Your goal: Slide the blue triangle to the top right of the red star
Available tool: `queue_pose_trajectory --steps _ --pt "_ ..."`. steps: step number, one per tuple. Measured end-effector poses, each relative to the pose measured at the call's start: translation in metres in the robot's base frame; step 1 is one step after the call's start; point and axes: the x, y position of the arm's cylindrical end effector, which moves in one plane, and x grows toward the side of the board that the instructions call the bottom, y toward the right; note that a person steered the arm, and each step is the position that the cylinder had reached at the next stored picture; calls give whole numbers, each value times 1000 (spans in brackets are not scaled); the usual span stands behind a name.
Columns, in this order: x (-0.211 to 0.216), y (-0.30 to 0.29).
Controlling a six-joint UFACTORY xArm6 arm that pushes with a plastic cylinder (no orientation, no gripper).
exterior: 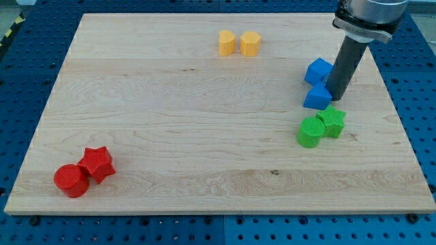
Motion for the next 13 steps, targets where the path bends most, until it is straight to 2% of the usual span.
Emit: queue_pose_trajectory --steps 3,5,7,10,13 --pt "2 -44" --pt "20 -84" --pt "27 -149" --pt "66 -237" --pt "131 -269"
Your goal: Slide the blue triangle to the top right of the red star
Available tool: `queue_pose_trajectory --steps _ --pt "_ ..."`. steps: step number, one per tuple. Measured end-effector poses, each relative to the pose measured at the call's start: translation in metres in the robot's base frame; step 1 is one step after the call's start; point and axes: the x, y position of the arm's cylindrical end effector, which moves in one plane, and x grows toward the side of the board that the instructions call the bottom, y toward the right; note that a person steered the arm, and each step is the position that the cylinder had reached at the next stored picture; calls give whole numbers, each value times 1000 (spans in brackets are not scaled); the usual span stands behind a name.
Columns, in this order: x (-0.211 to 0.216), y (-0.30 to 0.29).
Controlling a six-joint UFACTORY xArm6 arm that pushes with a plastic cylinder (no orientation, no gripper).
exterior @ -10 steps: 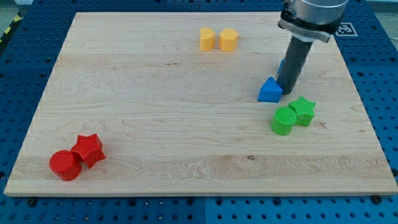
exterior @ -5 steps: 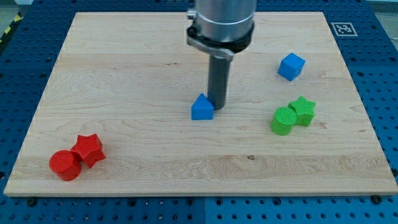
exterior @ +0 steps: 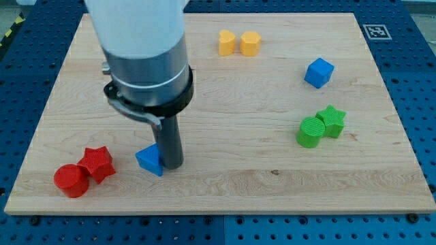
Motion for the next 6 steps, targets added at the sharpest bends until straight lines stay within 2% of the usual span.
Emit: queue_pose_trajectory --steps 4,6 --pt "11 -44" --pt "-13 -57"
